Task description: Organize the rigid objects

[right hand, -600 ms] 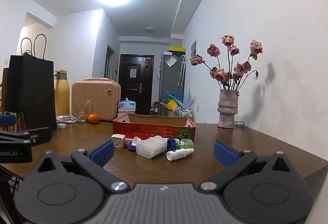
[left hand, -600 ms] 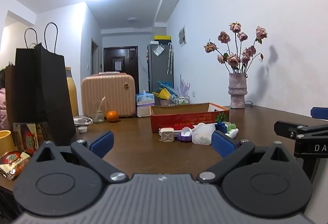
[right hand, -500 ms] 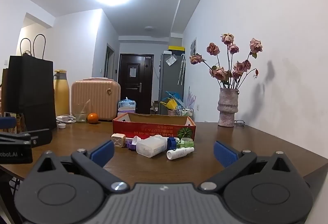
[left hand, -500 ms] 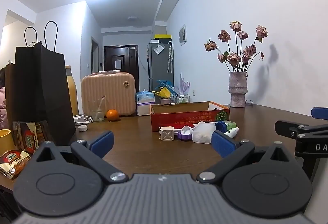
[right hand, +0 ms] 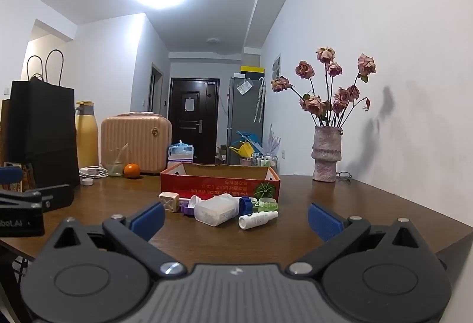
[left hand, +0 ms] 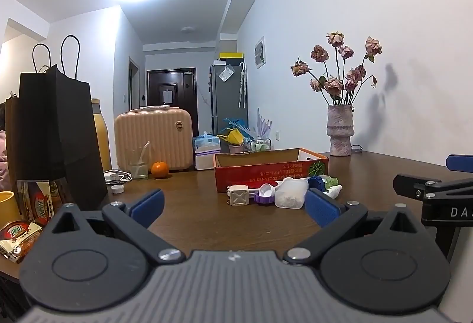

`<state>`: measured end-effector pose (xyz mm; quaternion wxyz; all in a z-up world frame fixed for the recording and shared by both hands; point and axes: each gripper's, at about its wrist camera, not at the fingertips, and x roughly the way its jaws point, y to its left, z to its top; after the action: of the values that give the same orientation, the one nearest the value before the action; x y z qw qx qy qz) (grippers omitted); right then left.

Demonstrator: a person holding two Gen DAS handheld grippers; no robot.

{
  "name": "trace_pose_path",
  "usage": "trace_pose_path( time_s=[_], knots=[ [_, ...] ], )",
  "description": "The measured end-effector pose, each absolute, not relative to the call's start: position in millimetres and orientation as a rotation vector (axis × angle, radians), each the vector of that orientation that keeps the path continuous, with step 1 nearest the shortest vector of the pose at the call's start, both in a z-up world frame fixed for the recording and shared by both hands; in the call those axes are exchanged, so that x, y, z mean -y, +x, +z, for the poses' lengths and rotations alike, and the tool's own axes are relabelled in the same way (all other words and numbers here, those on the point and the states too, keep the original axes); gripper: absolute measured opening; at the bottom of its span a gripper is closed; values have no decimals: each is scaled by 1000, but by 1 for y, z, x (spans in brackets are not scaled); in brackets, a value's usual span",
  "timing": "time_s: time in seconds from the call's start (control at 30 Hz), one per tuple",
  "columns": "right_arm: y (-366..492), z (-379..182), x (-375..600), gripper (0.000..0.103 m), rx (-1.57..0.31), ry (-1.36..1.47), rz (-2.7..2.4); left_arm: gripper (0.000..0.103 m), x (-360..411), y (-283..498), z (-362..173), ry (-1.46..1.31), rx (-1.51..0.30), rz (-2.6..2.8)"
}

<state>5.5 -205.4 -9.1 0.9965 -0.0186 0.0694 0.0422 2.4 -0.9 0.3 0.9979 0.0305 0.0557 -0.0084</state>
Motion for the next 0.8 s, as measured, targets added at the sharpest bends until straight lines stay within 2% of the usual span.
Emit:
trace_pose_path(
  time_s=[0.8],
  knots=[
    [9, -10, 204, 103, -129, -29, 55, 103, -1, 1, 1, 63, -107, -11]
  ],
)
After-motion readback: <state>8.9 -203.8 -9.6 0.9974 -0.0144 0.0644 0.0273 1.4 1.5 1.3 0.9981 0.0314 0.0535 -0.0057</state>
